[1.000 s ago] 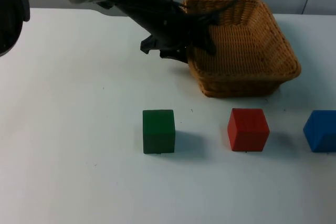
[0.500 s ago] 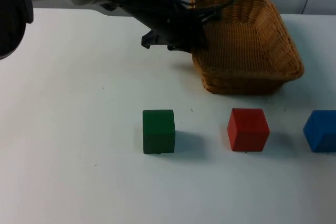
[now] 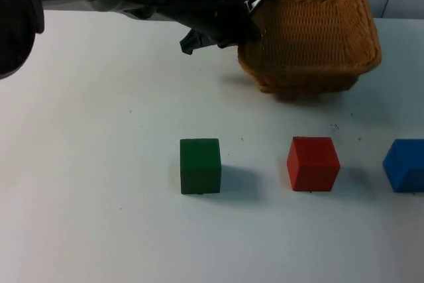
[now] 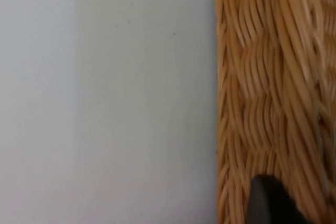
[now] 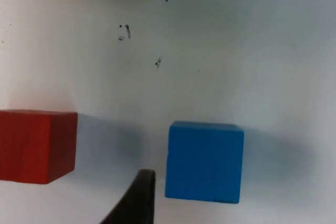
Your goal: Pick up the basket with the left hand and place the blue cube into the basket with the right hand.
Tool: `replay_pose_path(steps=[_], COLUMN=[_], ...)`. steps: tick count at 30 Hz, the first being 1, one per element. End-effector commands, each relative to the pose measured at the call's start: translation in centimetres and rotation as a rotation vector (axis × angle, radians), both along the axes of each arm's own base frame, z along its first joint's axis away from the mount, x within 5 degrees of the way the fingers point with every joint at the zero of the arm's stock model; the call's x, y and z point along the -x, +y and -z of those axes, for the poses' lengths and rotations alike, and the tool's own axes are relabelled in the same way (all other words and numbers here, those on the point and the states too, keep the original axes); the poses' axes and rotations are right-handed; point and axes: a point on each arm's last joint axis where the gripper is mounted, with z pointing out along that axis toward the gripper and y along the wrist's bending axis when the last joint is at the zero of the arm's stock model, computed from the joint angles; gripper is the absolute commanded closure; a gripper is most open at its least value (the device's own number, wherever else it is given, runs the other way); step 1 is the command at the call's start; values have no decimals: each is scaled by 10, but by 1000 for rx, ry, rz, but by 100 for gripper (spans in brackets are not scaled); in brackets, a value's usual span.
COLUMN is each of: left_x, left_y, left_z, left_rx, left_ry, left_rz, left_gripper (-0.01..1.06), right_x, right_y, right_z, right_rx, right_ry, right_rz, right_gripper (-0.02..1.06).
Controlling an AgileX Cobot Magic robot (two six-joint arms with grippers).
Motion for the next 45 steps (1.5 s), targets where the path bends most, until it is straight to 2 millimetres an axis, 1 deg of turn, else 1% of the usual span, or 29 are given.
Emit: replay_pose_path(steps=[1,3,4,5,8,9,11,13,16,18,21,23,24,25,27,28,29,31,33,34,36,38,39,40,42,44,45], left_x=[-2,0,0,2,5,5,7,10,11,13,15,21,24,24,32,36,36,50,60,60,73,86,93,93,110,130,139], left_y=[-3,-4,-4,-4,2,2,7,12,18,19,21,25,27,27,34,36,36,48,63,63,78,96,105,105,124,141,149], left_z=[-17,-25,-25,-31,-60,-60,-77,-90,-98,-104,-101,-84,-80,-80,-69,-71,-71,-71,-78,-78,-82,-92,-93,-93,-101,-103,-108], left_rx=[78,86,86,86,33,33,-13,-25,-29,-32,-21,-8,-12,-12,-22,-14,-14,-31,-40,-40,-50,-55,-72,-72,-99,-128,-135], left_ry=[1,15,15,26,25,25,20,38,48,50,78,135,141,141,153,143,143,130,126,126,130,123,120,120,100,96,81], left_rz=[-44,-37,-37,-29,-39,-39,-45,-36,-28,-17,-42,-96,-114,-114,-152,-165,-165,-172,-181,-181,-192,-220,-232,-232,-244,-266,-277], left_gripper=[105,105,105,105,105,105,105,105,105,105,105,105,105,105,105,105,105,105,105,105,105,105,105,105,105,105,105], right_x=[-2,-2,-2,-2,-2,-2,-2,-2,-2,-2,-2,-2,-2,-2,-2,-3,-3,-3,-3,-3,-3,-3,-3,-3,-3,-3,-3], right_y=[-2,-2,-2,-2,-2,-2,-2,-2,-2,-2,-2,-2,-2,-2,-3,-3,-3,-2,-2,-2,-2,-2,-2,-2,-2,-2,-2], right_z=[-3,-3,-3,-3,-3,-3,-3,-3,-3,-3,-3,-3,-3,-3,-3,-3,-3,-3,-3,-3,-3,-3,-3,-3,-3,-3,-3], right_rx=[6,8,8,8,10,10,10,10,10,12,12,14,16,16,18,19,19,17,15,15,13,11,11,11,7,4,4], right_ry=[-18,-18,-18,-18,-18,-18,-18,-18,-18,-18,-18,-18,-18,-18,-25,-30,-30,-36,-36,-36,-36,-34,-32,-32,-29,-27,-27], right_rz=[0,-1,-1,-1,-3,-3,-3,-3,-3,-4,-4,-5,-6,-6,-6,-6,-6,-4,-3,-3,-2,-1,-1,-1,1,8,8], right_gripper=[4,4,4,4,4,4,4,4,4,4,4,4,4,4,4,4,4,4,4,4,4,4,4,4,4,4,4])
